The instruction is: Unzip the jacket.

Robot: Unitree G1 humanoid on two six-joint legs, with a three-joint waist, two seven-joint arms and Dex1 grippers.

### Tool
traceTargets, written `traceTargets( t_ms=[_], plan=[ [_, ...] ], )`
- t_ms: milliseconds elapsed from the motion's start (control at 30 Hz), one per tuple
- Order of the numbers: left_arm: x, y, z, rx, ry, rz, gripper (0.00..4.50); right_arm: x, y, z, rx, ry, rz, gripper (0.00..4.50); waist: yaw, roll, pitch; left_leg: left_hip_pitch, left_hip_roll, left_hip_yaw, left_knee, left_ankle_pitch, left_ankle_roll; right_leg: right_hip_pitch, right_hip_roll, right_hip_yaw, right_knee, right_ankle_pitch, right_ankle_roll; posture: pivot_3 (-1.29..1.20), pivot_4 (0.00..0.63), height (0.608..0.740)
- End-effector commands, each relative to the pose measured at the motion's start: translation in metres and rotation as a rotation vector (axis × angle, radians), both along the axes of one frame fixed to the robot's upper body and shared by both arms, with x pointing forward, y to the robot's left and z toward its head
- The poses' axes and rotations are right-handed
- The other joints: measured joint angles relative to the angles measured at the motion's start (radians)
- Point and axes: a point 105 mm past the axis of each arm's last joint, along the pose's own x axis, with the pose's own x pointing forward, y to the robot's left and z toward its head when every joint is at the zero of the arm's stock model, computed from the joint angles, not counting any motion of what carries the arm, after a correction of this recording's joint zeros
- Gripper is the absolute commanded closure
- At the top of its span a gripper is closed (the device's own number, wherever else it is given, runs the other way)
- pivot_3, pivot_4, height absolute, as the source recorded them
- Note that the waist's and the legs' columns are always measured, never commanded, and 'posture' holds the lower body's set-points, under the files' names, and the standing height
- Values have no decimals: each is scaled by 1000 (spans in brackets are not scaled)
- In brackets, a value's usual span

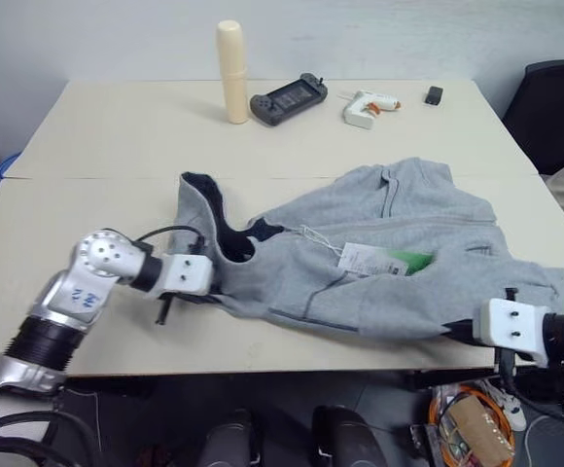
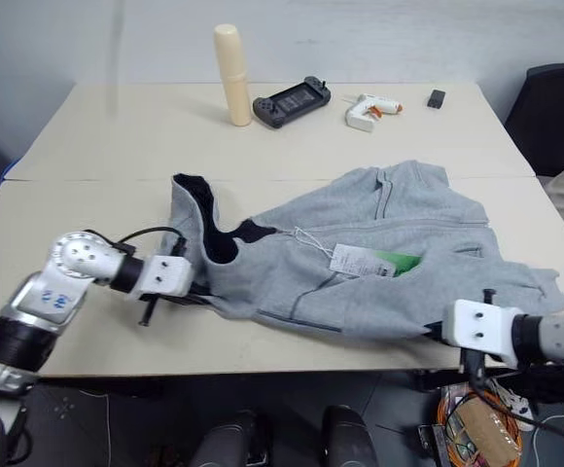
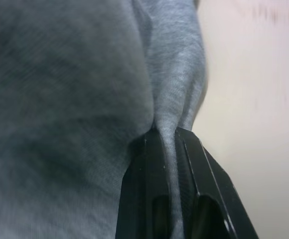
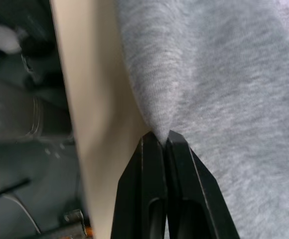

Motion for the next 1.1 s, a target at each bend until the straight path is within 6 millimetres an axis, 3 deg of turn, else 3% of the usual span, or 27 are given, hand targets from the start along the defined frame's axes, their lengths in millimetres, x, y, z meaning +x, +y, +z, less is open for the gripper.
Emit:
traceTargets(
  t_ms=[33,200,400,733,833,967,1100],
  plan=[
    [-7,50,-1,99,19,117,4466,-24,28,-1,89,78,50,4500,1,0,0,1,0,0,-2,0,0,0,0,0,0,0,0,0,150,740],
    [-6,74,-3,137,-3,186,4466,-60,49,-16,161,241,85,4500,6,-2,-1,1,0,0,-2,-1,0,0,-1,0,0,0,-1,0,150,740],
    [-3,72,-3,111,1,192,4466,-50,58,-22,197,182,48,4500,2,-2,-2,2,0,0,-3,-1,-1,0,-1,0,1,0,-1,0,150,740],
    [0,66,0,25,22,238,4466,-57,65,-21,238,202,15,4500,5,-2,-3,2,0,0,-3,-1,-1,-1,-1,0,2,-1,-2,0,150,740],
    [-3,66,2,3,45,236,3614,-63,62,-19,254,266,-7,3810,5,-2,-3,2,0,0,-3,-1,-1,-1,-1,0,2,-1,-2,0,150,740],
    [-7,64,7,-44,75,247,2373,-68,59,-13,252,292,-15,2478,5,-3,-3,2,0,0,-3,-1,-1,-1,0,0,2,-1,-2,0,150,740],
    [-19,64,14,-75,127,245,1167,-66,53,6,283,284,-39,1158,4,-3,-3,2,0,0,-3,-1,-1,-1,0,0,1,-1,-2,0,150,740]
  ],
)
